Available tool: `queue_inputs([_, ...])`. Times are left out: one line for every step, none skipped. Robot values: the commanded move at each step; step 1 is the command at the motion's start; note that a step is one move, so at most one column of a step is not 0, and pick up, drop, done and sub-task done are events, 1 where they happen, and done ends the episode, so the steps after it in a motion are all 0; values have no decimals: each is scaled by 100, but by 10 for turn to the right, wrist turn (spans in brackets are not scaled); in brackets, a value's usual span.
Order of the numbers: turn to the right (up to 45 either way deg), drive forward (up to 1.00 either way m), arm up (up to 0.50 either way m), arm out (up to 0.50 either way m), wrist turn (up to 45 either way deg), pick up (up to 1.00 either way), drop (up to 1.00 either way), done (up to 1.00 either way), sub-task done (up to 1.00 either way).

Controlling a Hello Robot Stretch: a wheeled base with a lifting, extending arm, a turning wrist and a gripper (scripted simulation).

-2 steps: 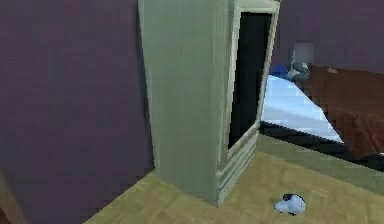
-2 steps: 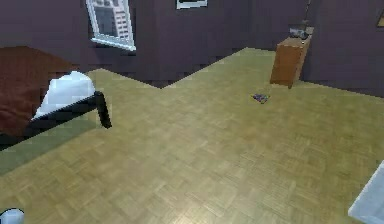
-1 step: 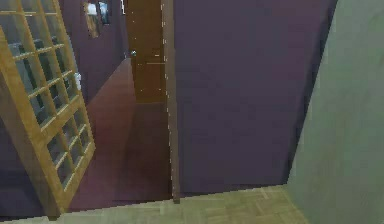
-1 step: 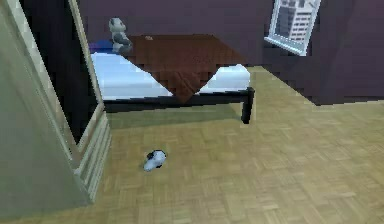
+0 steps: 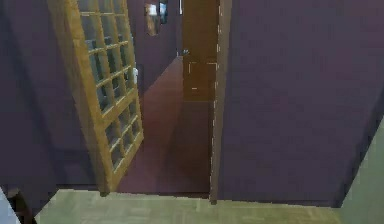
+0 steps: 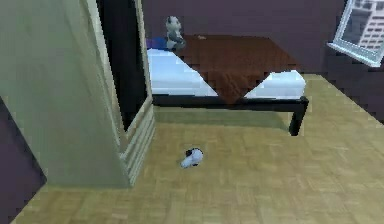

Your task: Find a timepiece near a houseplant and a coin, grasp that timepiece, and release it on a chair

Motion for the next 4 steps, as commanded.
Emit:
queue_inputs([0, 80, 0, 0, 0, 0, 0, 0, 0])
queue_inputs([-360, 0, 0, 0, 0, 0, 0, 0, 0])
queue_inputs([0, 45, 0, 0, 0, 0, 0, 0, 0])
queue_inputs([390, 0, 0, 0, 0, 0, 0, 0, 0])
